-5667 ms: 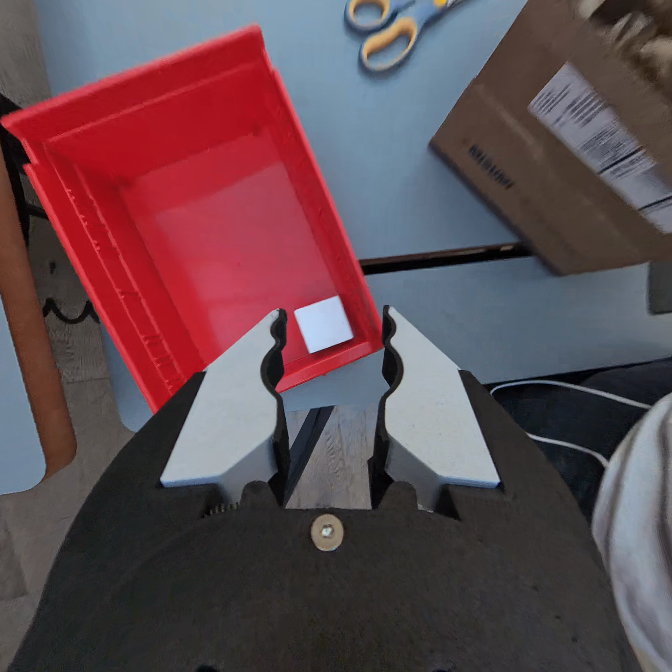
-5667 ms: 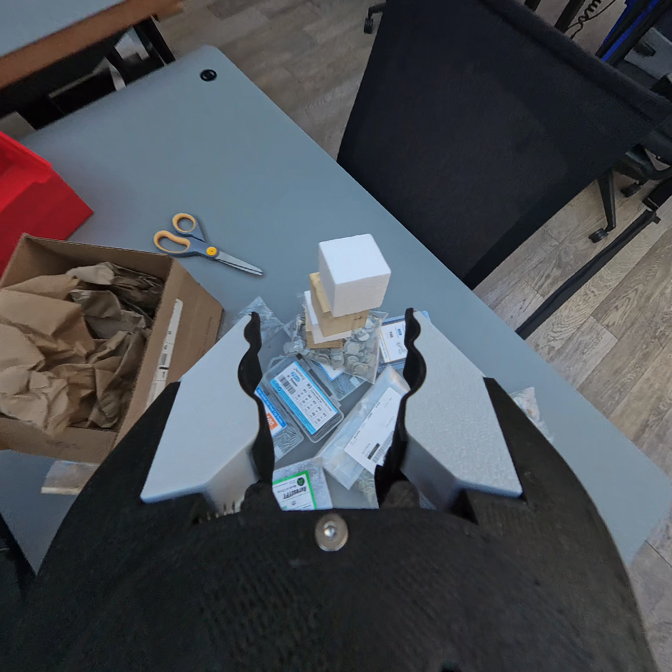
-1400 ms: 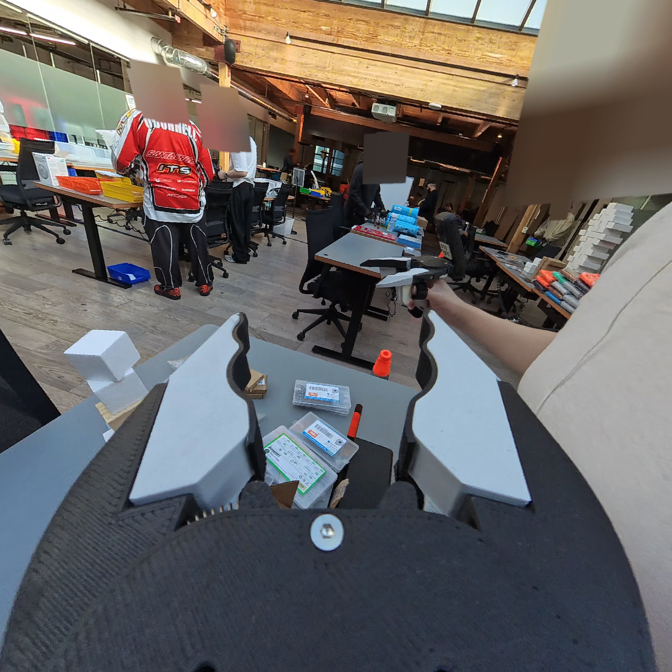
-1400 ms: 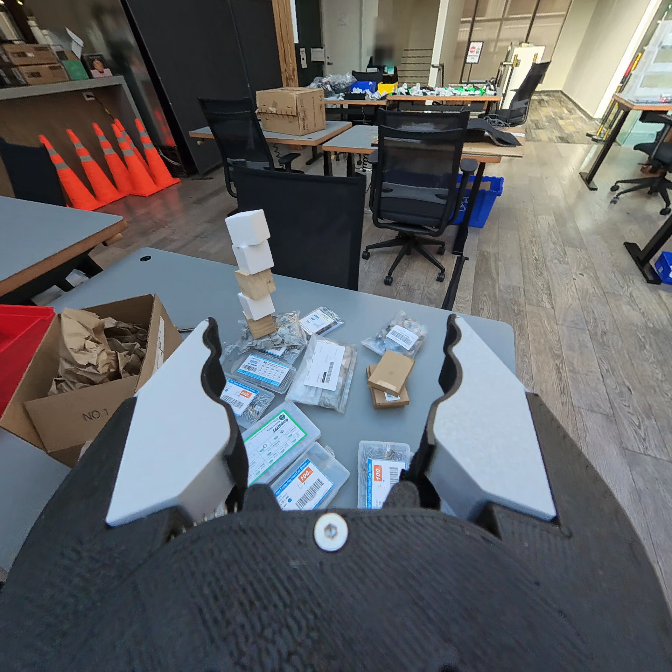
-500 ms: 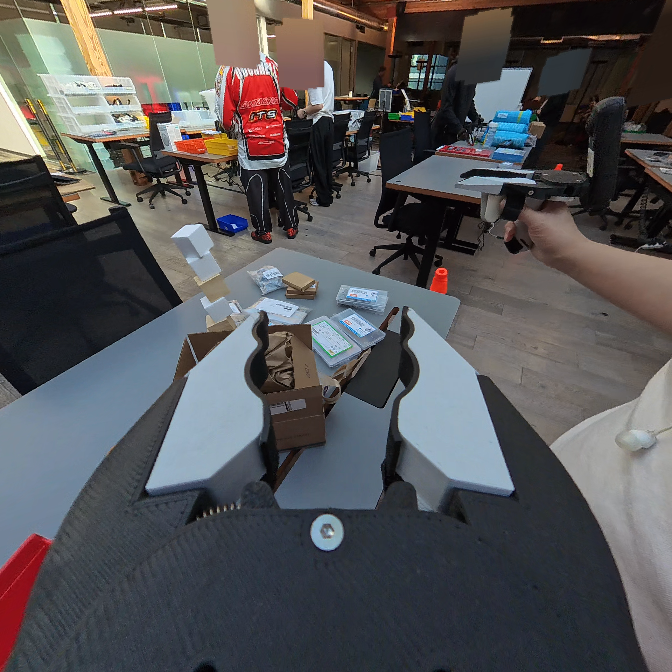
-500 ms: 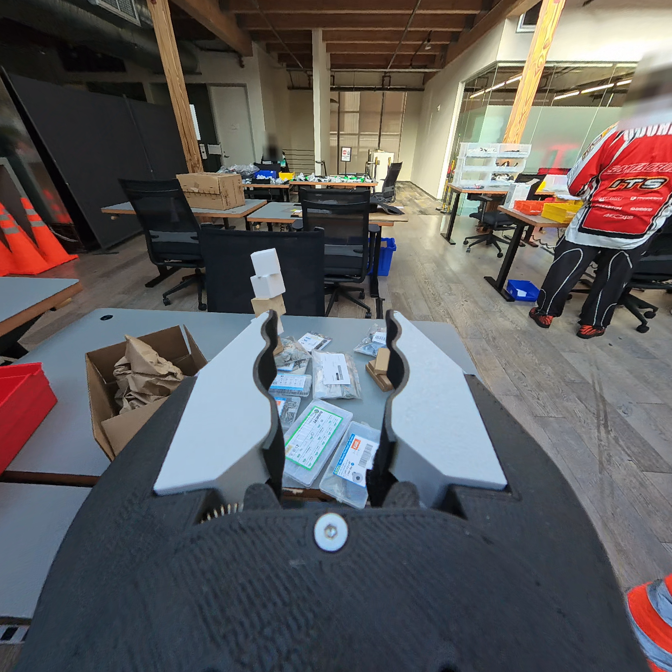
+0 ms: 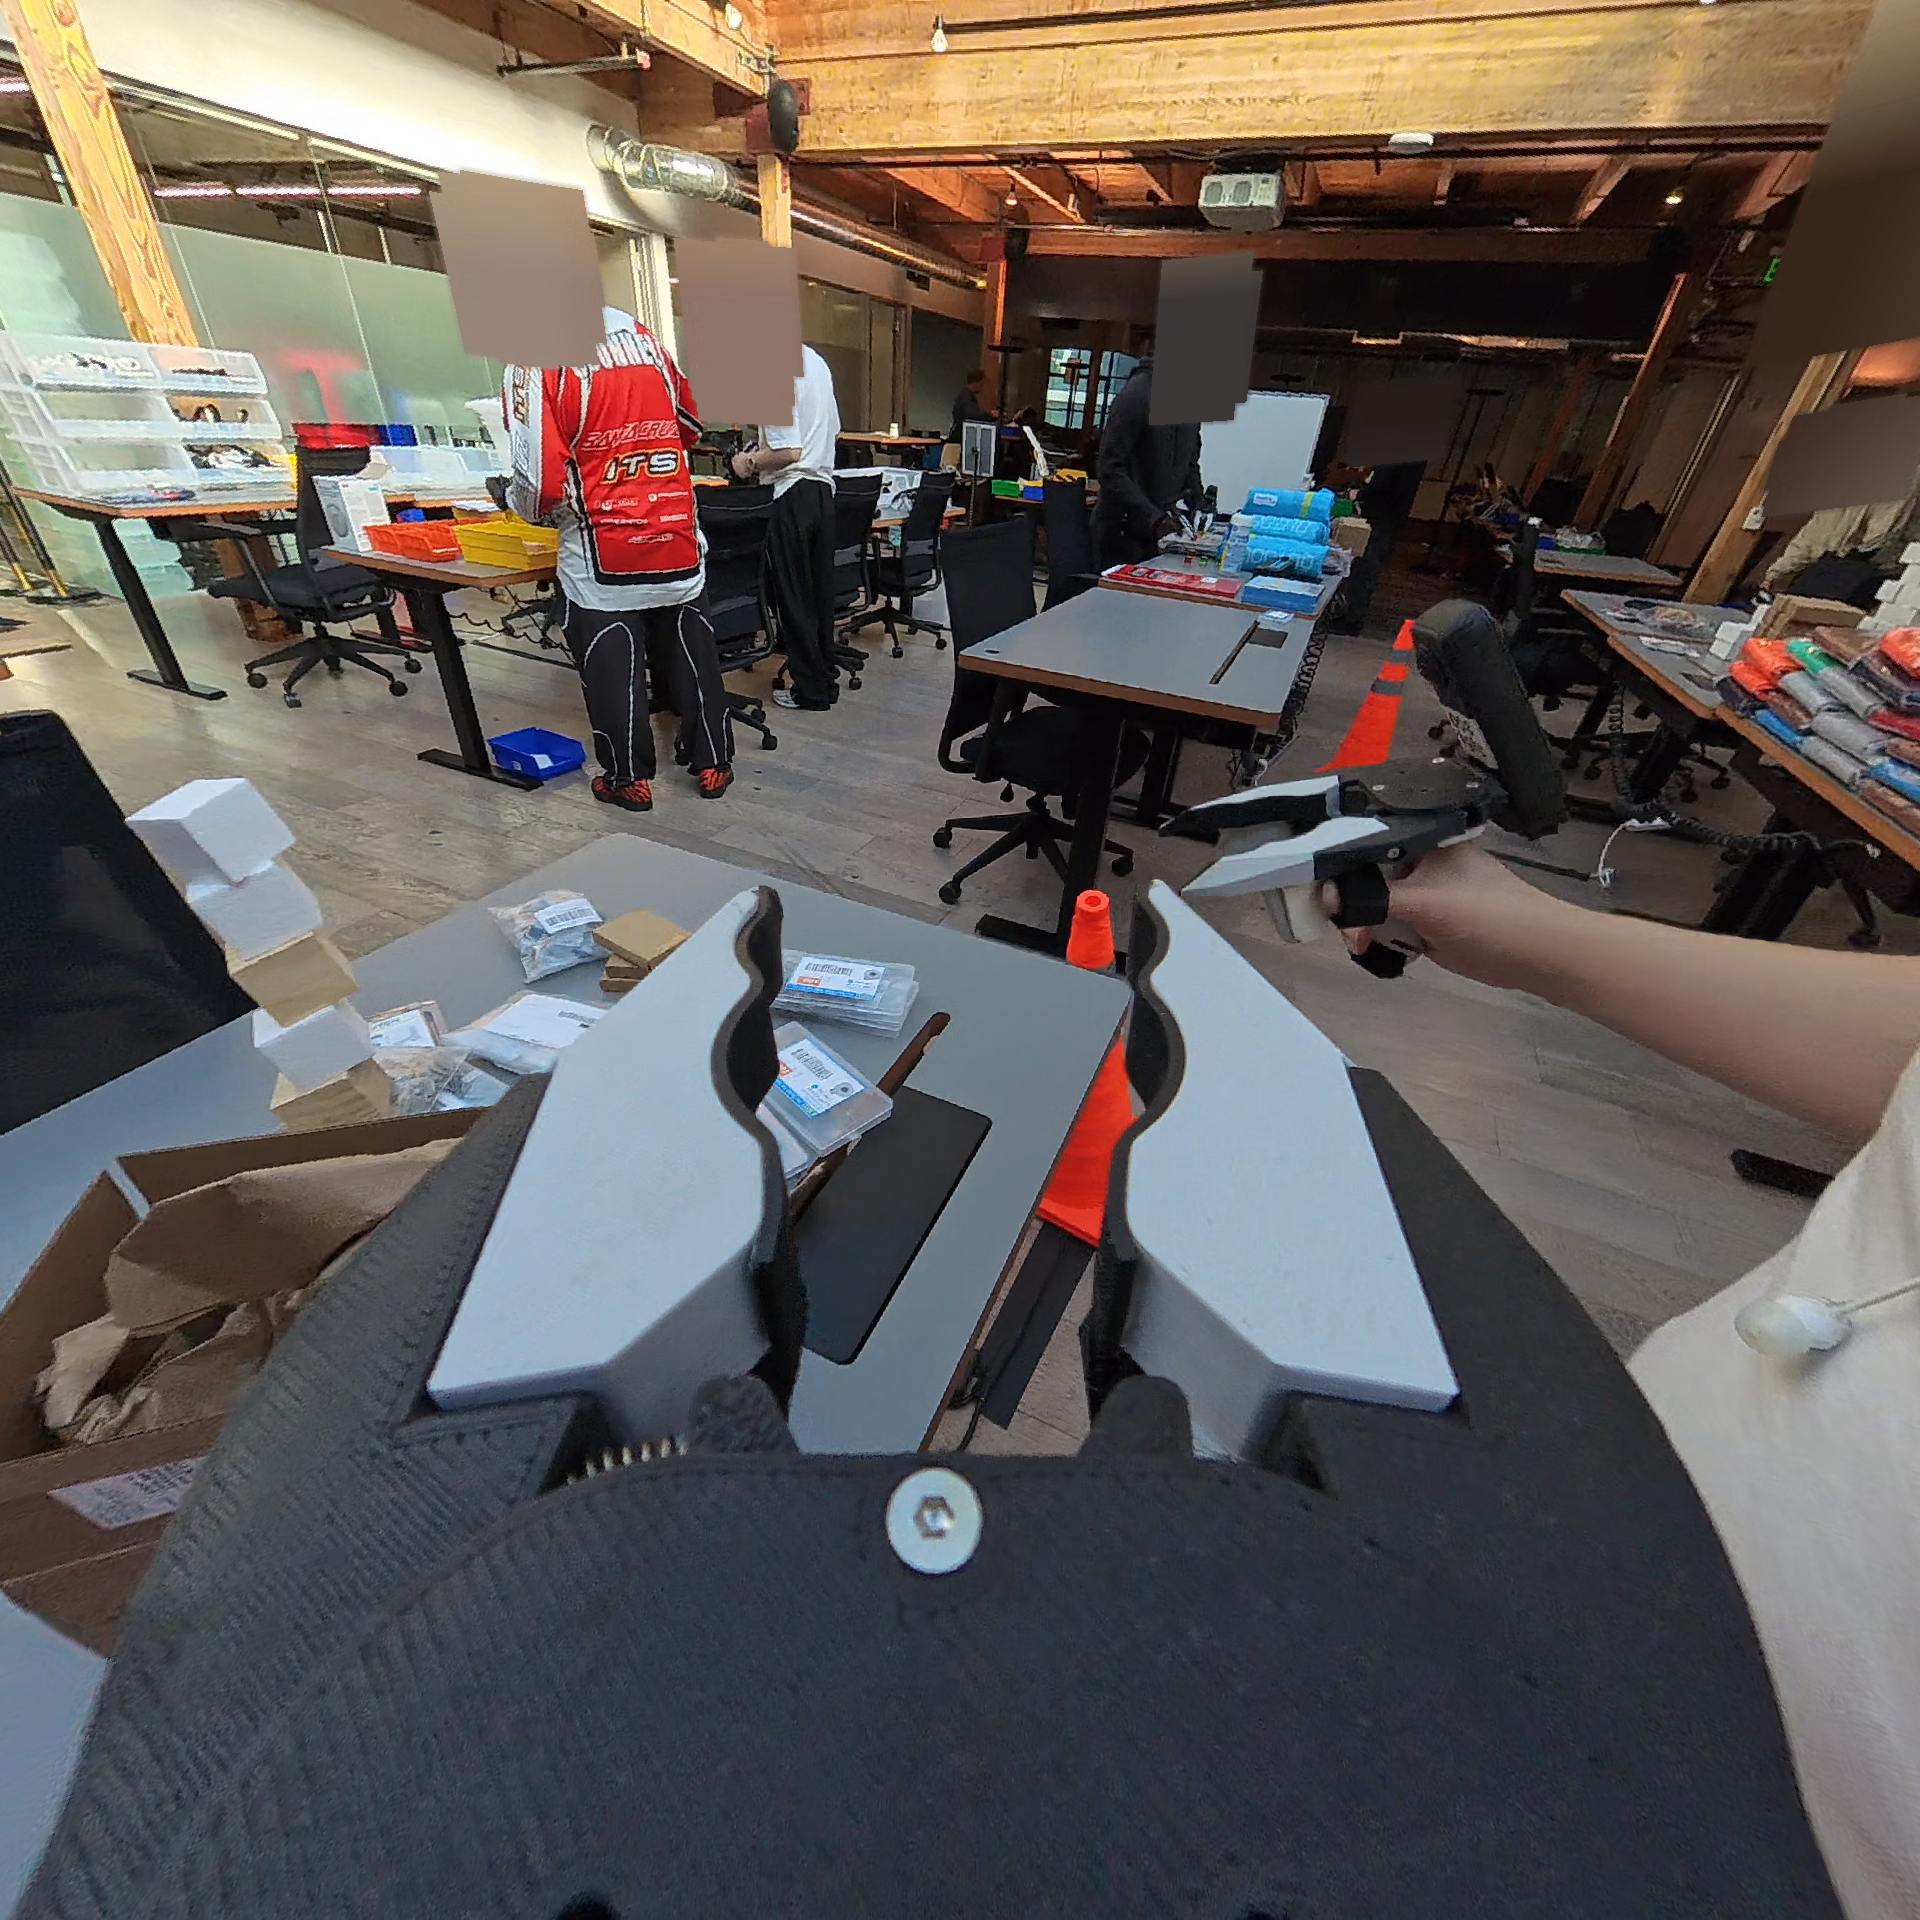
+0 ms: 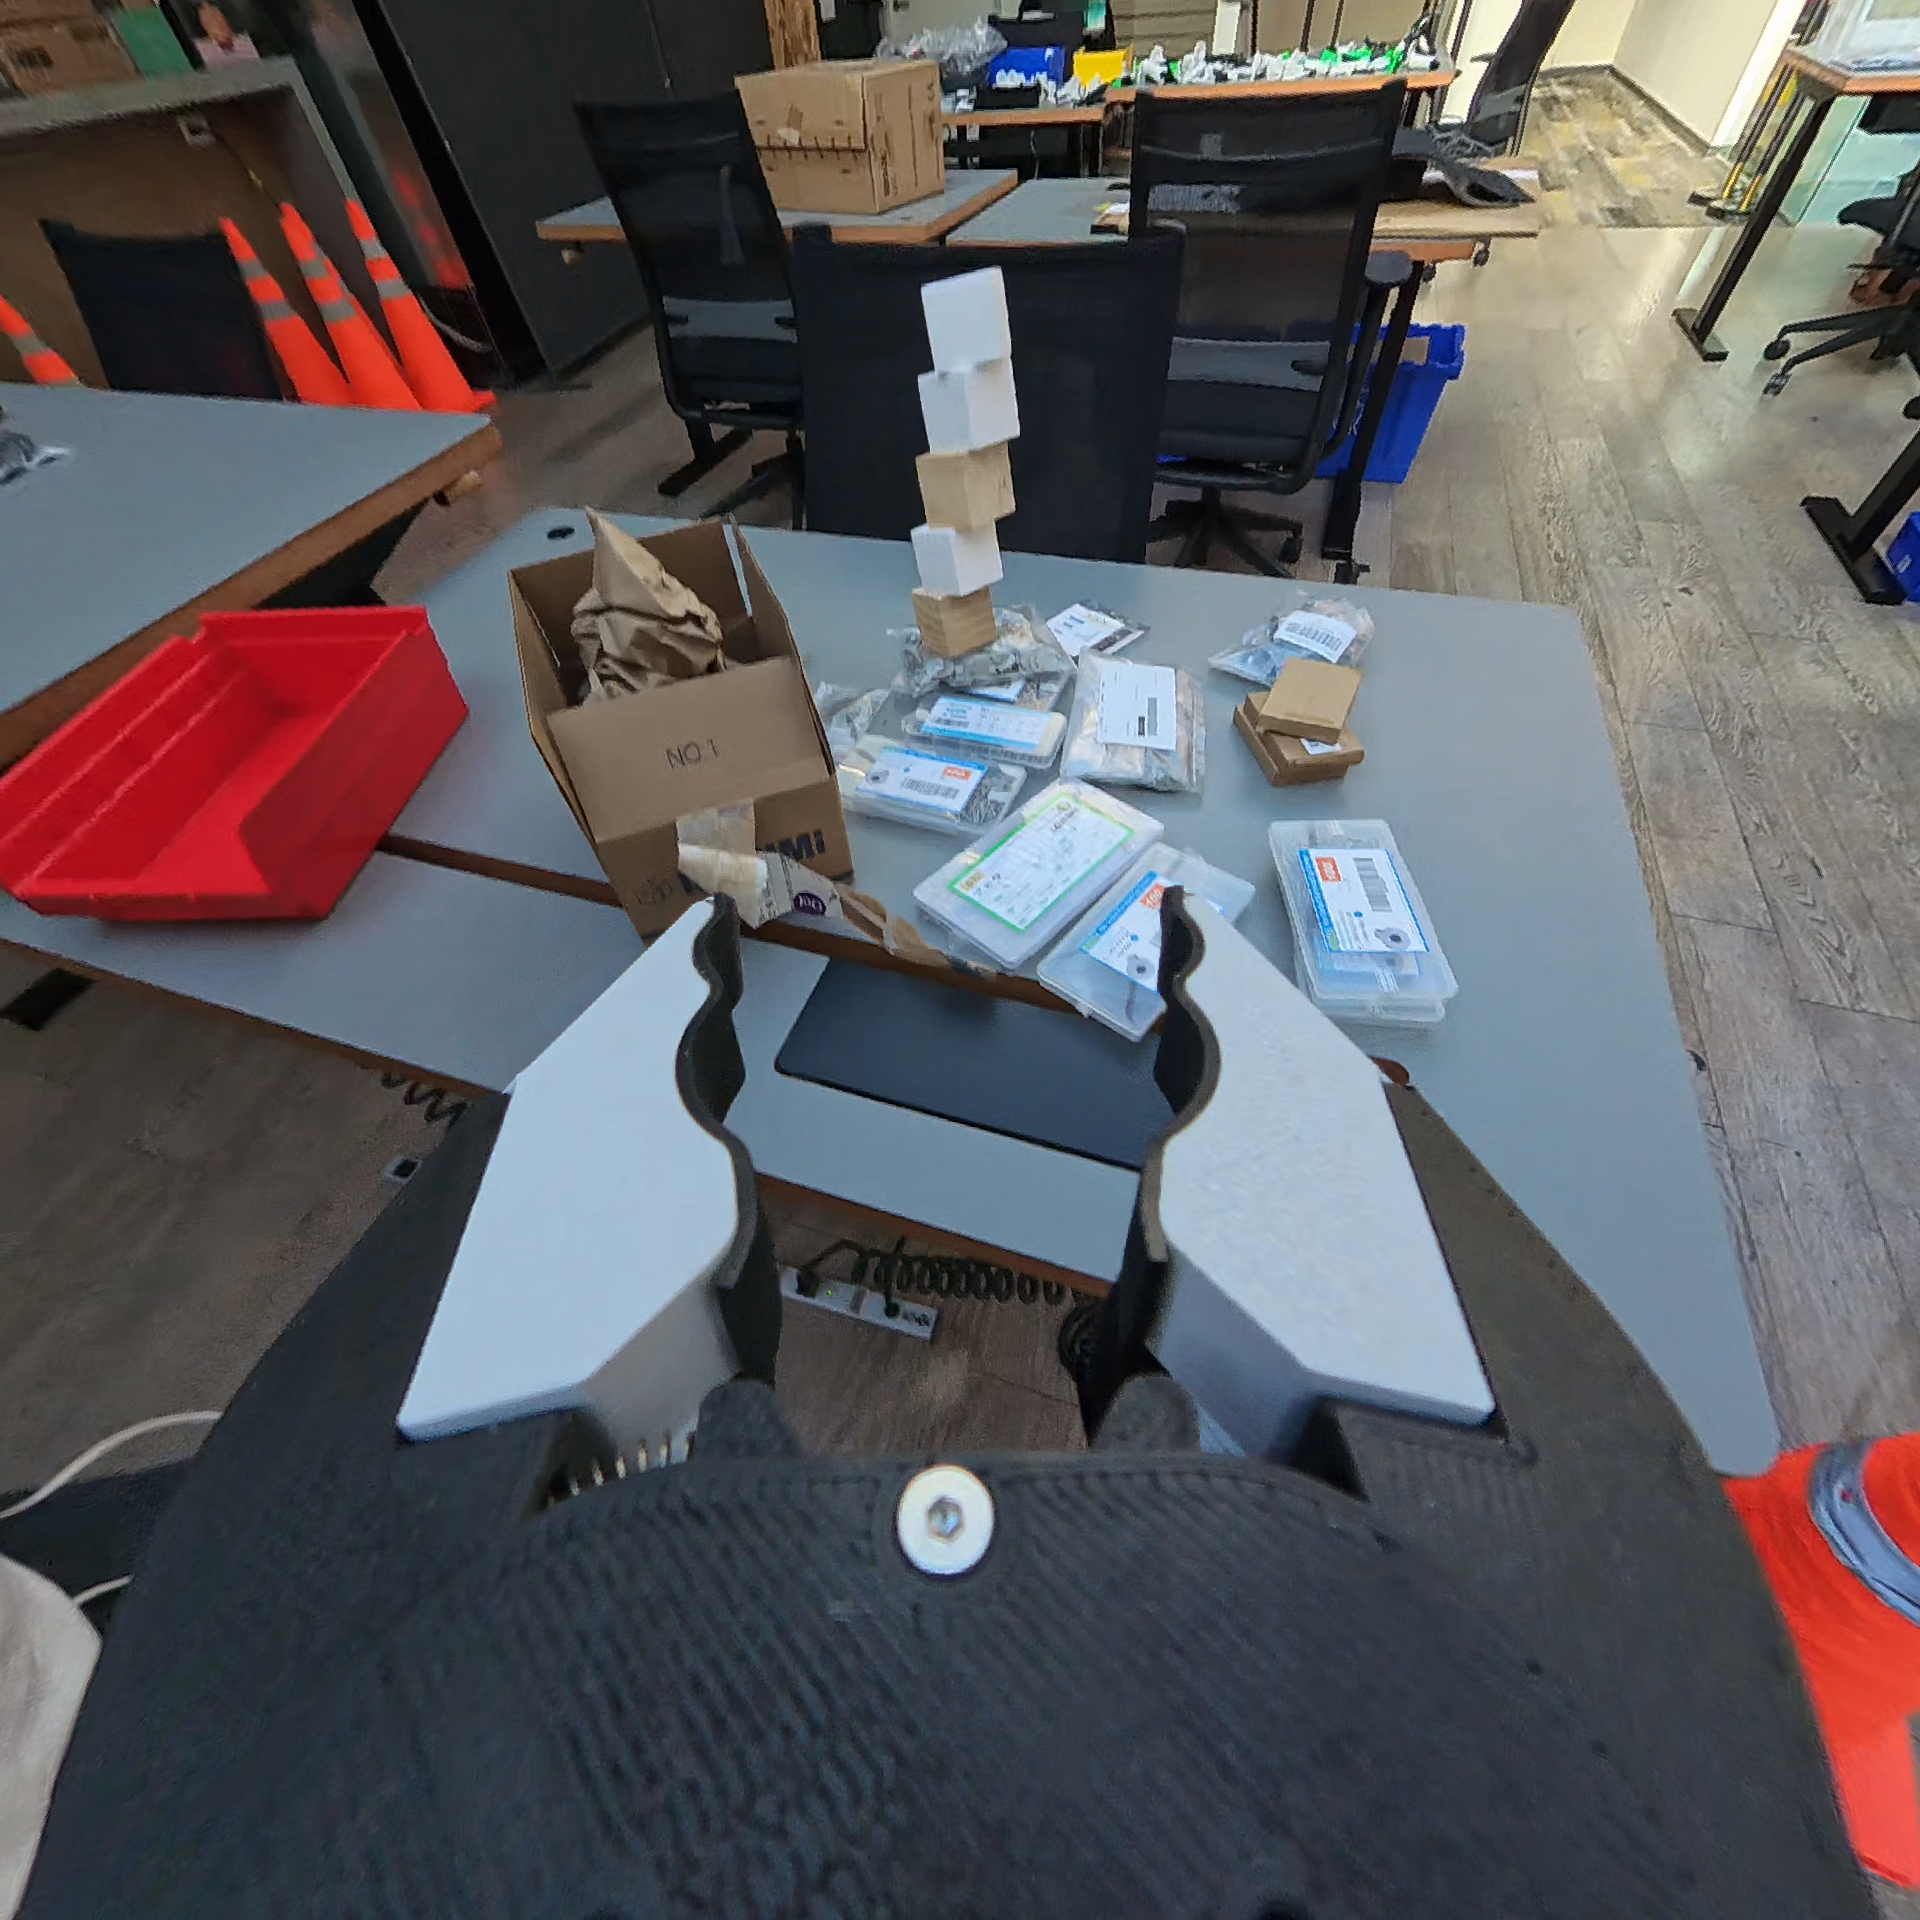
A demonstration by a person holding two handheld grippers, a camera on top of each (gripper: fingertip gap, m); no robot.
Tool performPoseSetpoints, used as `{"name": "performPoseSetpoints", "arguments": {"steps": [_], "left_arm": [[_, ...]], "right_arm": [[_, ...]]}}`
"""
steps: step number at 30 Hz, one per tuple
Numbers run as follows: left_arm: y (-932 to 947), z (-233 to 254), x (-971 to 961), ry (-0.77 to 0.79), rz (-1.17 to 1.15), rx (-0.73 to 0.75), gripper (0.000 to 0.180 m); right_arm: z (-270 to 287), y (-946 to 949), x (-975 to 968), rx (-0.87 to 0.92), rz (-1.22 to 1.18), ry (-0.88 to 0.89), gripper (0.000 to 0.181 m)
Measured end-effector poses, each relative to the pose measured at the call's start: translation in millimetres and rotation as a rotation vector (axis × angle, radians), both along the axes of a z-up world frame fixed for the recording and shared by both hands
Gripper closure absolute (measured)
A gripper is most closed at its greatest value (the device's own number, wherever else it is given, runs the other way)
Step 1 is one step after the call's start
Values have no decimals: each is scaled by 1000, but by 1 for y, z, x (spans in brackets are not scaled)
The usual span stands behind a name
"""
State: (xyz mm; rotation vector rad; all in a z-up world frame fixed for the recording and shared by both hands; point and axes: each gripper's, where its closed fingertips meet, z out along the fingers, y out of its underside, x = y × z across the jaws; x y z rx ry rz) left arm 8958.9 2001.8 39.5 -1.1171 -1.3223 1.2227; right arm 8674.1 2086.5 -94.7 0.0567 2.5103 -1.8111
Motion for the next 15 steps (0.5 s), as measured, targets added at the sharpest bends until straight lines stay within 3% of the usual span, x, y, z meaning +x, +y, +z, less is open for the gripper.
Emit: {"name": "performPoseSetpoints", "arguments": {"steps": [4, 15], "left_arm": [[15, 3, -31, 40, 2, 33, 113], [-27, 13, -43, -2, 69, -27, 113]], "right_arm": [[-27, 49, -7, 53, -16, 19, 98], [4, 14, -12, -80, 66, 29, 93]]}}
